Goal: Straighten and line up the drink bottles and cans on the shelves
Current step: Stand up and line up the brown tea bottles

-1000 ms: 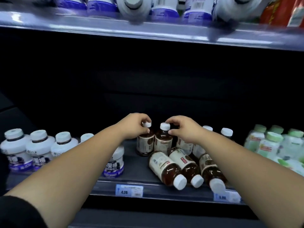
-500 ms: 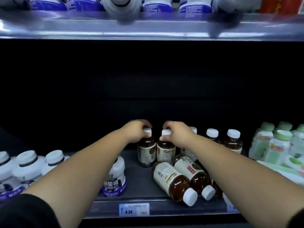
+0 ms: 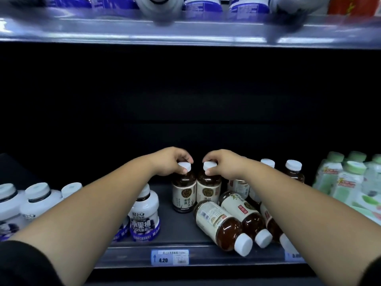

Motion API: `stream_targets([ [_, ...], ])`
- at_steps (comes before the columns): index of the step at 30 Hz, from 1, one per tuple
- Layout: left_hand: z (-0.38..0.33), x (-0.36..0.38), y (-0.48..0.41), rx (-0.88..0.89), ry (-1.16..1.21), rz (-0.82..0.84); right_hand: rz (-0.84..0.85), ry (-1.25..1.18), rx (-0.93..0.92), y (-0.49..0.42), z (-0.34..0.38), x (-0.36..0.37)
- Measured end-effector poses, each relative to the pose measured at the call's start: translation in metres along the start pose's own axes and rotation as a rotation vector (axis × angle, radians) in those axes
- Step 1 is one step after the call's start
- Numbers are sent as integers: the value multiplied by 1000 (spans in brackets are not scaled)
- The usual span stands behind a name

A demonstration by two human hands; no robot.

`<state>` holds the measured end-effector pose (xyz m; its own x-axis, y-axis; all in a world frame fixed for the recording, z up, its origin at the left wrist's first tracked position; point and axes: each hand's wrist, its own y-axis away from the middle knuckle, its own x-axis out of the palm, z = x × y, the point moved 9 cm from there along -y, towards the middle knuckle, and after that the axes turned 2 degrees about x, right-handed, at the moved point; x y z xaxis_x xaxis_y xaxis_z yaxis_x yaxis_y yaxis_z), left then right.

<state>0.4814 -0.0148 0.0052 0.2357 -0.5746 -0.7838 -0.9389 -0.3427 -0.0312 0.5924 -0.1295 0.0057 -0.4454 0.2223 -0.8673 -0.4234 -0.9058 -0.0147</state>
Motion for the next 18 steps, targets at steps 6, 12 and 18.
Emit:
stream_targets([
  [6, -1, -2, 6, 1, -67, -13, 42, 4, -29, 4, 8, 2],
  [12, 0, -1, 9, 3, -69, -32, 18, -26, -44, 7, 4, 3],
  [18, -8, 1, 4, 13, -123, -59, -22, -71, -36, 11, 0, -7],
])
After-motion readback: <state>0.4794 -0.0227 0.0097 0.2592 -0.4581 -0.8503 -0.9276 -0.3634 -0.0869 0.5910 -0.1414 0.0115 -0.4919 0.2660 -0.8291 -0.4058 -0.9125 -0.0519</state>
